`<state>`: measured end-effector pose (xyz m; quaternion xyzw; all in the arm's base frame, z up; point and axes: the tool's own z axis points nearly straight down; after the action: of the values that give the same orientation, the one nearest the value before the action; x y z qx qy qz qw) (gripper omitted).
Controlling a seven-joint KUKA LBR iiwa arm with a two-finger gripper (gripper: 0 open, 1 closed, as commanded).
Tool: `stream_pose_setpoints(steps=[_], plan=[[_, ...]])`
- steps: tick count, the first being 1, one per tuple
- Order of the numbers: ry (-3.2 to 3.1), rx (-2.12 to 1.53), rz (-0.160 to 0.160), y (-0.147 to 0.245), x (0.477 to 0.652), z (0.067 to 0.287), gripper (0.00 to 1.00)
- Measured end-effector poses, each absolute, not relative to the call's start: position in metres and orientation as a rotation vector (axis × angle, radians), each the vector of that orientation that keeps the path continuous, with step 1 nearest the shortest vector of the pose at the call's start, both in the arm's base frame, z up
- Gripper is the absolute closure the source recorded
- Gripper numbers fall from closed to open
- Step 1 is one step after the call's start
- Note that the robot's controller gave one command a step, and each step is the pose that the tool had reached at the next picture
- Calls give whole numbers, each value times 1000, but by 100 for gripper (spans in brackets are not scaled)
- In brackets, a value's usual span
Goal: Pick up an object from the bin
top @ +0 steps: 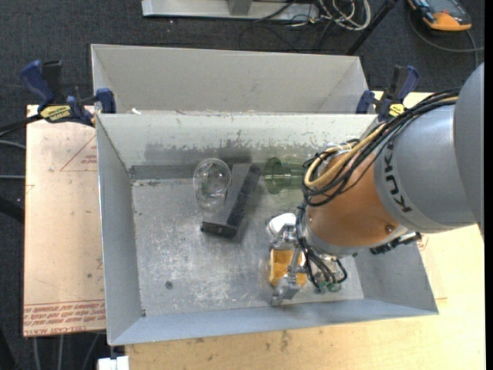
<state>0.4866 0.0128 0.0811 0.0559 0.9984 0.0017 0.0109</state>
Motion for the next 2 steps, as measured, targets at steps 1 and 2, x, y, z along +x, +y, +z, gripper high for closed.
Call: stream_pose_setpoints(steps=[1, 2], plan=[[3141, 71, 1, 3, 481, 119, 0], [3101, 300, 5, 9, 487, 75, 0]])
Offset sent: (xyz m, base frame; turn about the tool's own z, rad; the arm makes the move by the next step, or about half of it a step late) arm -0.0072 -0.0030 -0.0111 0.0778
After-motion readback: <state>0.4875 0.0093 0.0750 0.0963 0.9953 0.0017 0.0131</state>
